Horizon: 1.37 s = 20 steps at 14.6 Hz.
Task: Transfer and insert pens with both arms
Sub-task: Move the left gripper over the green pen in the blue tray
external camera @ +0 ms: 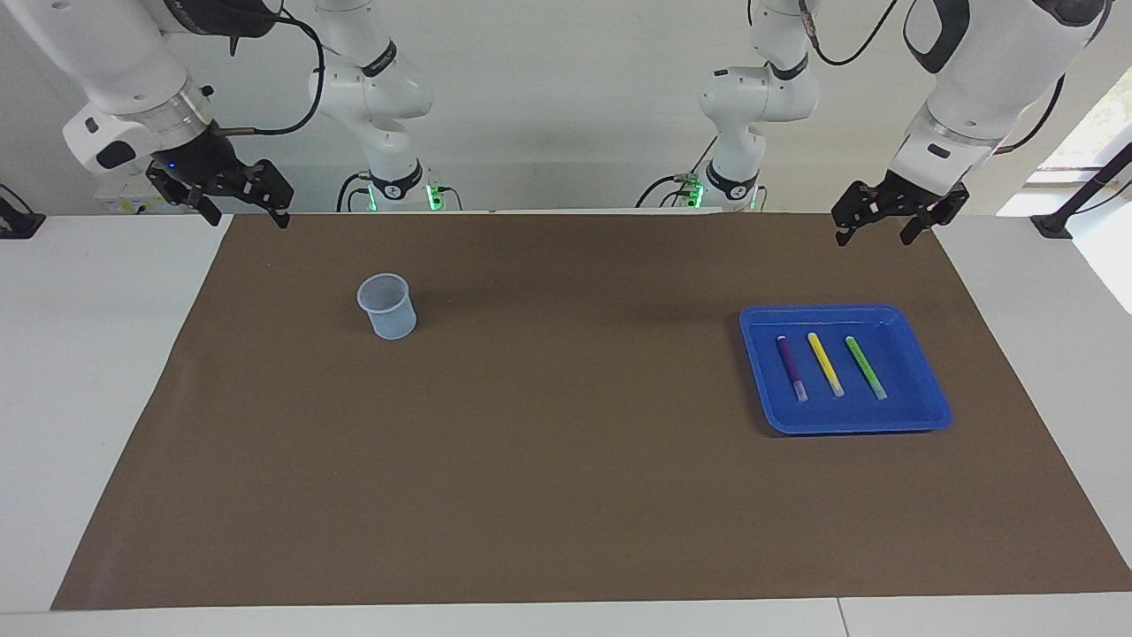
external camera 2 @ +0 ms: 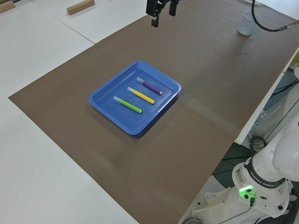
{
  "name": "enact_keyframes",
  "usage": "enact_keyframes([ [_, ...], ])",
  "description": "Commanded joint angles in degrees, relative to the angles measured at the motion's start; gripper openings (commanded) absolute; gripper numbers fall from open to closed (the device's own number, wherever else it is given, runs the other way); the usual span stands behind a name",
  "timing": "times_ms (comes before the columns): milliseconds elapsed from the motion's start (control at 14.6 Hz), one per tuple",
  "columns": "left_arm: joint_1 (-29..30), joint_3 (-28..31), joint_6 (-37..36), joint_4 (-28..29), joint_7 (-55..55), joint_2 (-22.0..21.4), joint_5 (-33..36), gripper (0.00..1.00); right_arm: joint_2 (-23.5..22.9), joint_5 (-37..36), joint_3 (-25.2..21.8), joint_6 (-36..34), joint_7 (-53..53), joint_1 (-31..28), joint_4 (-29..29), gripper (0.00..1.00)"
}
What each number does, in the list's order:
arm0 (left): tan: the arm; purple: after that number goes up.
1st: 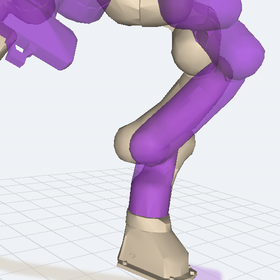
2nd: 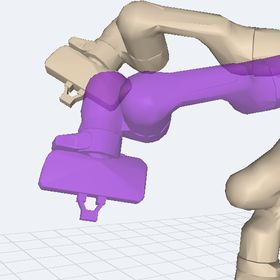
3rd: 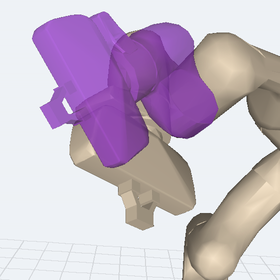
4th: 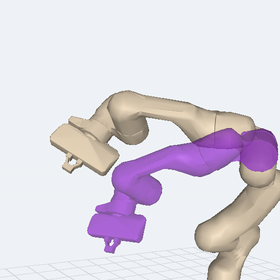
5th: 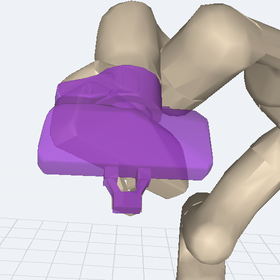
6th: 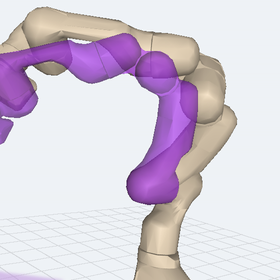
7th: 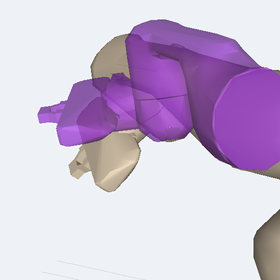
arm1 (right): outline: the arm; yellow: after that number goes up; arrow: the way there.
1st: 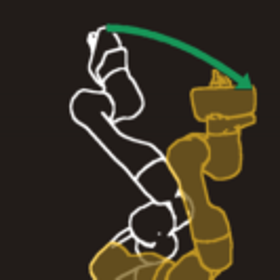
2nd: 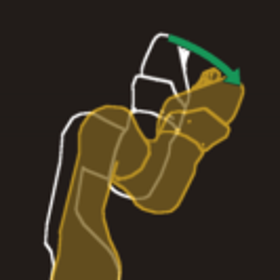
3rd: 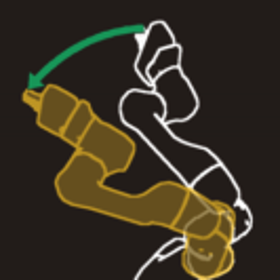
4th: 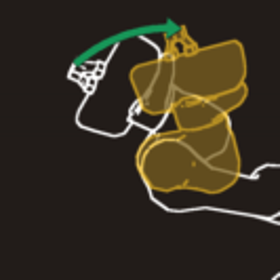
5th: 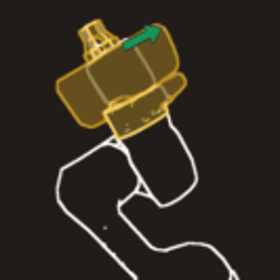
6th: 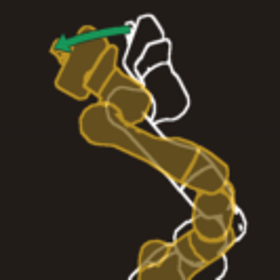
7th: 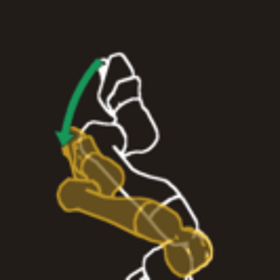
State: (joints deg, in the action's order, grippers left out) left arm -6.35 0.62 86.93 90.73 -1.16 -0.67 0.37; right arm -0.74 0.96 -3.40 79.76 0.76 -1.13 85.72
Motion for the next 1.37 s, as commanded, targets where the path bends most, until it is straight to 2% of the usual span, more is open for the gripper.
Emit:
enact_keyframes([
  [0, 0.11, 0.26, 0.26, 1.03, 0.90, -0.82, -0.98, 1.00, 1.44, 0.00, 0.23, 0.83, -0.93, -0.46, 1.82, 1.00],
  [411, 0.29, 0.26, 0.17, 2.17, 0.90, -1.43, -1.33, 1.00, 1.35, 0.00, 0.23, 0.83, -0.93, -0.46, 1.82, 1.00],
  [684, 0.20, 0.26, 1.75, 5.50, 0.02, -2.84, -1.33, 1.00, 1.35, 0.00, 0.23, 0.83, -0.93, -0.37, 1.82, 1.00],
  [958, 1.43, 0.35, 9.12, 14.02, 0.64, -5.04, -1.33, 1.00, 1.35, 0.00, 0.23, 0.83, -0.93, -0.46, 1.82, 1.00],
  [1163, 5.02, 0.35, 15.18, 19.55, 1.42, -4.08, -1.33, 1.00, 1.35, 0.00, 0.23, 0.83, -0.93, -0.37, 1.82, 1.00],
  [1300, 7.05, 0.35, 21.50, 22.90, 3.27, -0.93, -1.33, 1.00, 1.35, 0.00, 0.23, 0.83, -0.93, -0.46, 1.82, 1.00],
])
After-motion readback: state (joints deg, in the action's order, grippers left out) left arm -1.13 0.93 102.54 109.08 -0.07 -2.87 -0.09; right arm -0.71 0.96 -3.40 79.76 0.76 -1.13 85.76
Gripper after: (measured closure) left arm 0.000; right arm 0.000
